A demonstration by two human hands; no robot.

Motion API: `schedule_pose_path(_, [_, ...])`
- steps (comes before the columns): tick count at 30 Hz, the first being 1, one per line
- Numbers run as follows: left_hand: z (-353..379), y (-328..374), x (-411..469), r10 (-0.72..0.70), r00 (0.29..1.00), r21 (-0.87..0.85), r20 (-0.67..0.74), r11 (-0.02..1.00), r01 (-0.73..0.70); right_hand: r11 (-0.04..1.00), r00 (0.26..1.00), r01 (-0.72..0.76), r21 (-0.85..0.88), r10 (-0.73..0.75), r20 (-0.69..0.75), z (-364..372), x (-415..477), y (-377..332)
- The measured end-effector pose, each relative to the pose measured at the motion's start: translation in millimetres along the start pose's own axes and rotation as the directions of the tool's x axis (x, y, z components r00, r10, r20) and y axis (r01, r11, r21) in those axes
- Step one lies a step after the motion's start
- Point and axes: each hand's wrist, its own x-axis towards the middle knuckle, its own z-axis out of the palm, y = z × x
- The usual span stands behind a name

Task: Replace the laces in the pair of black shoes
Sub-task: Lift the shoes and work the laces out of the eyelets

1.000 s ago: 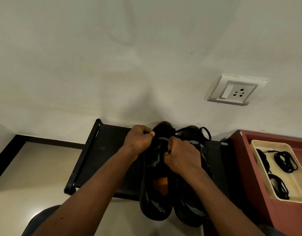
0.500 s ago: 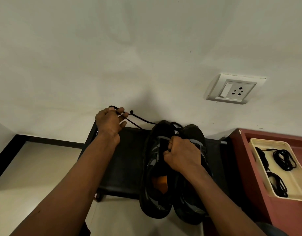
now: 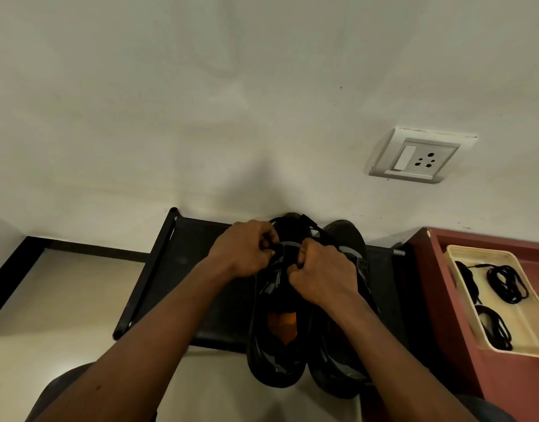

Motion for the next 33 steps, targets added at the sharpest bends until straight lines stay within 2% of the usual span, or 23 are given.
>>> schedule_pose_path(4, [2, 4, -2, -0.027, 0.995, 0.123, -0.099, 0.992, 0.039, 1.000, 1.000, 0.001, -0.006, -0.001, -0.010, 1, 0, -1])
schedule_pose_path(7, [3, 5, -1, -0.033, 0.987, 0.150, -0.159, 0.987, 0.058, 1.000, 1.000, -0.001, -0.020, 0.001, -0.014, 2, 1, -1])
schedule_pose_path(12, [1, 1, 0, -0.111, 0.965, 0.030, -0.236, 0.992, 0.121, 1.000, 1.000, -0.011, -0.029, 0.010, -0.007, 1, 2, 1])
schedule_pose_path(17, [-7, -12, 5, -0.230, 0.899, -0.150, -0.373, 0.971, 0.186, 1.000, 1.000, -0.017, -0.024, 0.017, -0.004, 0, 3, 4])
schedule_pose_path(21, [-17, -27, 11, -0.384, 0.796, -0.417, -0.468, 0.890, 0.184, 0.999, 1.000, -0.027, -0.029, 0.027, 0.000, -1, 4, 5])
schedule_pose_path(25, [-29, -32, 12, -0.618, 0.583, -0.696, -0.528, 0.708, 0.120, 0.999, 1.000, -0.027, -0.034, 0.026, -0.013, -1, 4, 6])
schedule_pose_path(27, [-29, -29, 13, -0.673, 0.548, -0.775, -0.496, 0.628, 0.070, 0.999, 1.000, -0.029, -0.030, 0.029, -0.010, -1, 4, 6])
schedule_pose_path(29, [-29, -23, 15, -0.678, 0.616, -0.858, -0.400, 0.514, 0.008, 0.999, 0.999, -0.034, -0.021, 0.034, 0.006, -2, 4, 7])
schedule_pose_path(31, [-29, -16, 13, -0.624, 0.744, -0.940, -0.239, 0.340, -0.016, 0.999, 0.999, -0.037, -0.007, 0.037, 0.020, -2, 4, 6])
schedule_pose_path(32, [-28, -13, 12, -0.581, 0.793, -0.955, -0.185, 0.297, -0.005, 0.999, 0.999, -0.038, -0.001, 0.038, 0.024, -3, 5, 6])
schedule_pose_path(33, [-27, -11, 10, -0.532, 0.832, -0.952, -0.157, 0.306, 0.016, 0.999, 0.999, -0.038, 0.004, 0.037, 0.026, -3, 5, 5])
